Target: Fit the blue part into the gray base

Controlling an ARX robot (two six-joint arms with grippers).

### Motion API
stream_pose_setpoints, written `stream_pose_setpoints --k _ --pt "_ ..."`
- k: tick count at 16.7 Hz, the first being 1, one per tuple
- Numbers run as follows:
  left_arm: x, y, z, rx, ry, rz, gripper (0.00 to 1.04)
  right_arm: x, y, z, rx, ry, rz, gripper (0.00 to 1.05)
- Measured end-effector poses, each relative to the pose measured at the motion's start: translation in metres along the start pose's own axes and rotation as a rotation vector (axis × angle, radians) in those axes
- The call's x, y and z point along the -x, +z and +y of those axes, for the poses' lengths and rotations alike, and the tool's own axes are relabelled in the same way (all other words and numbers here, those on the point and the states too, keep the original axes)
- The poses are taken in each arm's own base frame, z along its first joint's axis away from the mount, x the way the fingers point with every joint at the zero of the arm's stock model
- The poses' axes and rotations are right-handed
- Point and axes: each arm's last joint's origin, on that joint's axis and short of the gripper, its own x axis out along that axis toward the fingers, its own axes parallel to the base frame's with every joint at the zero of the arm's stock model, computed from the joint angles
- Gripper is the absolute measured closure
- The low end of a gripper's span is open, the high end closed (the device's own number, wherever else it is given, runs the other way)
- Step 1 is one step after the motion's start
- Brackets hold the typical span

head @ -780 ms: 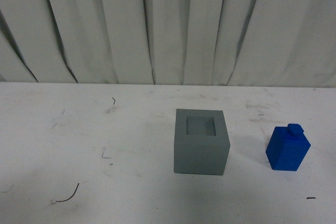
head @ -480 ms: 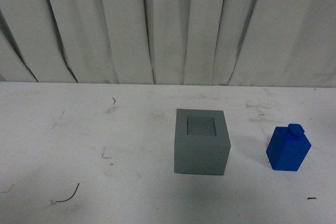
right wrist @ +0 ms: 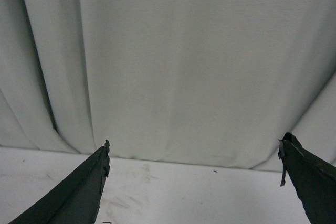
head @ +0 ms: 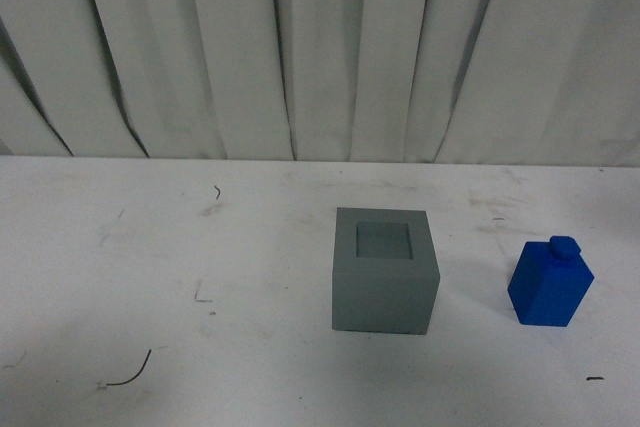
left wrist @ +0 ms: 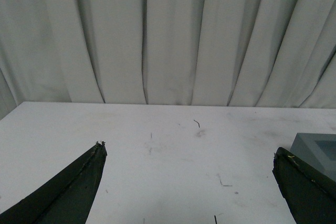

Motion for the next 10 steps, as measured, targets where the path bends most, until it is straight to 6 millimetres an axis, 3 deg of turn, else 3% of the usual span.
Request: stream_pose_setpoints --k 3,10 --pt "0.0 0.0 0.0 0.0 0.0 0.0 0.07 -0.036 0.009 0.006 0.086 0.117 0.062 0.06" --pt "0.0 0.0 0.0 0.0 0.0 0.0 0.07 -0.052 0.003 0.027 0.285 0.427 0.206 0.06"
